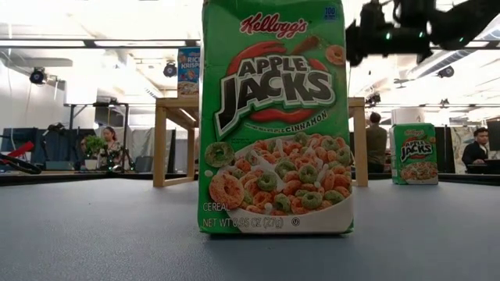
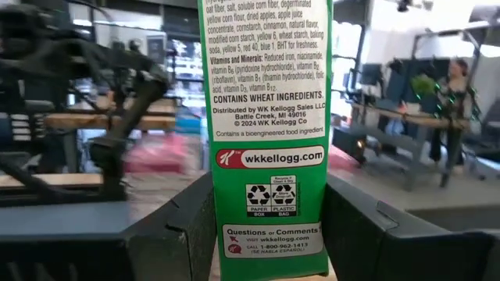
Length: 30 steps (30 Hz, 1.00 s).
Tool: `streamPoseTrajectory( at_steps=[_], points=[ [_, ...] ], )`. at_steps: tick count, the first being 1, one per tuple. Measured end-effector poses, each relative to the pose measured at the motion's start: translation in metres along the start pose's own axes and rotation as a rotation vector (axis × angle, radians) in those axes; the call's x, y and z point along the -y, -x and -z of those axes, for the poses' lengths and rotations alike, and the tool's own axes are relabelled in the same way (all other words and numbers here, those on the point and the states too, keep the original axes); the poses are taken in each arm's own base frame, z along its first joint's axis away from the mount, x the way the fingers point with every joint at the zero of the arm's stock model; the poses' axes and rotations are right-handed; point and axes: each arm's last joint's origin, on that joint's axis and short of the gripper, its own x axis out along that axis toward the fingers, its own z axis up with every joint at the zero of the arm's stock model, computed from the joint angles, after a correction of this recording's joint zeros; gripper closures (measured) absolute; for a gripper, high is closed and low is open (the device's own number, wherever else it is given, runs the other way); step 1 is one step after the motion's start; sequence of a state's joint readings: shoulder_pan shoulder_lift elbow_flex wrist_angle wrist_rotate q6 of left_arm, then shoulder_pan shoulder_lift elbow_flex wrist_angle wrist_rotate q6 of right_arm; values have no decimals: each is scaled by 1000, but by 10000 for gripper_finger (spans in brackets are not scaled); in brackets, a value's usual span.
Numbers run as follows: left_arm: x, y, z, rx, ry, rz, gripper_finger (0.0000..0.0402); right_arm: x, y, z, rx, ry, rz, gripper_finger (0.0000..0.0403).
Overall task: Stack cereal on shelf
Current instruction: Put the middle left green cereal box on the shelf
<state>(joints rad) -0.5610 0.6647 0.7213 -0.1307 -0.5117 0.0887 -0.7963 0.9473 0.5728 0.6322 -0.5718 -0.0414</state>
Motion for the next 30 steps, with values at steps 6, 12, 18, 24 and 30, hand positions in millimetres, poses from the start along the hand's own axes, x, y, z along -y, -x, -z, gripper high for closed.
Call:
streamPoseTrajectory(
  at_steps=[6,12,18,24,30],
  points=[
    [1,-1,2,-7,-1,0,95,47,6,25,4,-95,-11,225],
    [3,-4,6,-12,4,1,95,73,1,63,5,-153,-46,227],
    [5,-7,9,-29,31,2,95,93,-13,88,-40,-191,-71,227],
    [5,-7,9,-31,43,1,95,111,-24,93,-46,-214,-124,227],
    [5,-7,11,-49,53,2,95,117,-21,96,-65,-216,-120,224]
  ],
)
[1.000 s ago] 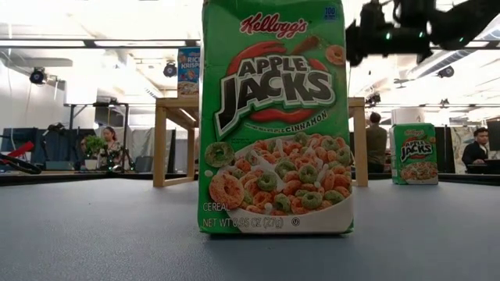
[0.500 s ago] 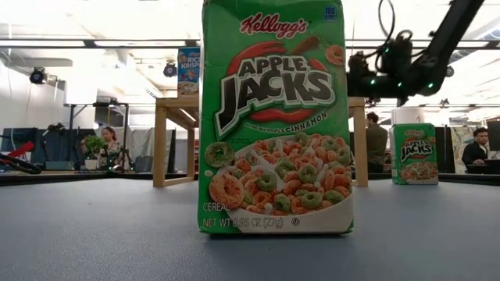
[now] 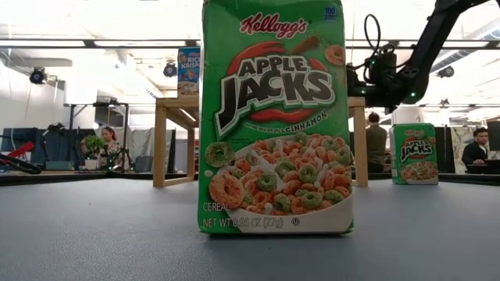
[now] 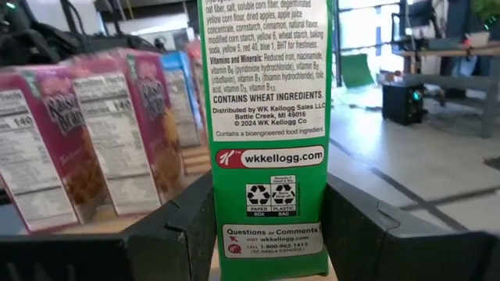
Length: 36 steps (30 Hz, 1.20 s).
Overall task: Stack cereal on shelf
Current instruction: Put the middle left green cereal box on the shelf, then put the bottom green cereal box on the shelf aligned with the other green cereal box
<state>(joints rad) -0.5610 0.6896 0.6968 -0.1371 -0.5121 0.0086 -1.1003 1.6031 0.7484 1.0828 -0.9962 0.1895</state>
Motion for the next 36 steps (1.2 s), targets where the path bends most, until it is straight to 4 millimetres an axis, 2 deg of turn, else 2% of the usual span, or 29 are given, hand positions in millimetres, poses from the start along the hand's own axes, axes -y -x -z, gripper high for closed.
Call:
streamPoseTrajectory(
  at_steps=[10,24,29,36],
  points=[
    [0,0,0,-4,-9,0,95,1,3,14,-108,10,39,189],
    [0,0,0,-4,10,0,95,-7,7,4,-116,27,43,148],
    [0,0,0,-5,19,0,95,-20,17,-4,-236,68,125,147],
    [0,0,2,-16,12,-1,95,-55,39,-34,-385,139,246,149]
  ],
)
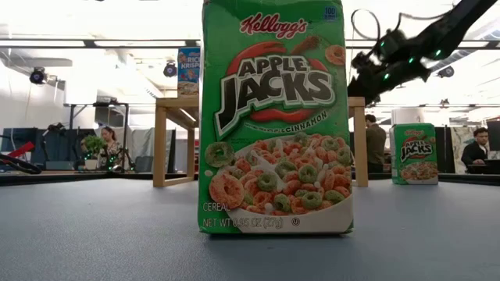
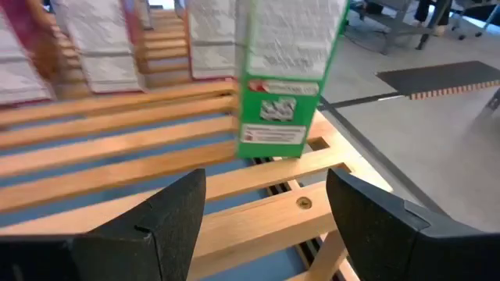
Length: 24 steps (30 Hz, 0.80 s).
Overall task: Stack cereal on shelf
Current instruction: Put the bottom green cereal box on the shelf aligned with the other green cereal box
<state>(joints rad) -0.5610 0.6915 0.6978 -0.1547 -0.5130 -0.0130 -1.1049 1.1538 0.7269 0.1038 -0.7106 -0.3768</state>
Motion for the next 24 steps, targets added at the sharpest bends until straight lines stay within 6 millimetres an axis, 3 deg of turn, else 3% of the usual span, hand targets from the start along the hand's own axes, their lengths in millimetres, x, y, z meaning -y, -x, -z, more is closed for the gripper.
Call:
streamPoseTrajectory(
  at_steps=[14,19,24],
  points=[
    [11,-20,11,-84,-42,-2,95,-76,68,-46,-11,18,-29,152],
    [24,-42,22,-142,1,-7,95,-96,82,-56,34,47,-33,154],
    [40,-72,36,-163,21,-10,95,-103,86,-59,47,47,-24,154]
  ],
)
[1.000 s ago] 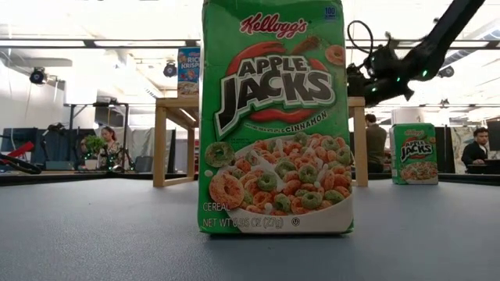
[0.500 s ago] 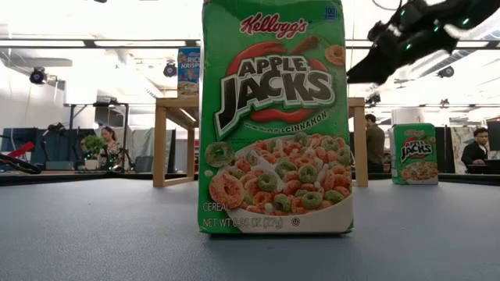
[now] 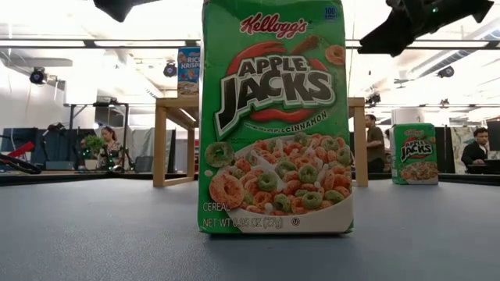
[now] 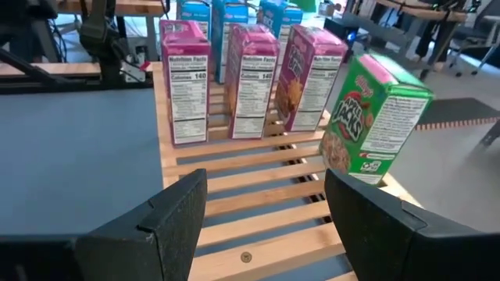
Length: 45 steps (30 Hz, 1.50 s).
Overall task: Stack cereal on shelf
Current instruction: Put the bottom green cereal box on the shelf aligned with the other green cereal box
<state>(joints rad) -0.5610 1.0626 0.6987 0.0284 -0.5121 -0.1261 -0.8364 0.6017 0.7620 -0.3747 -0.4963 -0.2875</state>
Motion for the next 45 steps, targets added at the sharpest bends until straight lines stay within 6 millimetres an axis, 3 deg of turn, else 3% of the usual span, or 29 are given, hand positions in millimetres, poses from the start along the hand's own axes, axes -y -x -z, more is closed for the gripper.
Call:
streamPoseTrajectory(
  at_steps=[8,14,25,35,40,45],
  points=[
    [27,-46,6,-68,42,51,95,1,-5,3,-29,-31,-11,154],
    [51,-79,-3,-164,15,154,95,1,-5,3,-27,-40,-11,154],
    [85,-134,-17,-381,-19,171,95,1,-5,2,-25,-68,-12,154],
    [89,-157,-7,-506,36,135,73,1,-5,2,-25,-84,-13,154],
    [83,-159,2,-536,54,112,44,0,-5,2,-25,-82,-19,154],
    [80,-160,6,-547,54,104,46,0,-6,2,-25,-82,-22,154]
  ],
)
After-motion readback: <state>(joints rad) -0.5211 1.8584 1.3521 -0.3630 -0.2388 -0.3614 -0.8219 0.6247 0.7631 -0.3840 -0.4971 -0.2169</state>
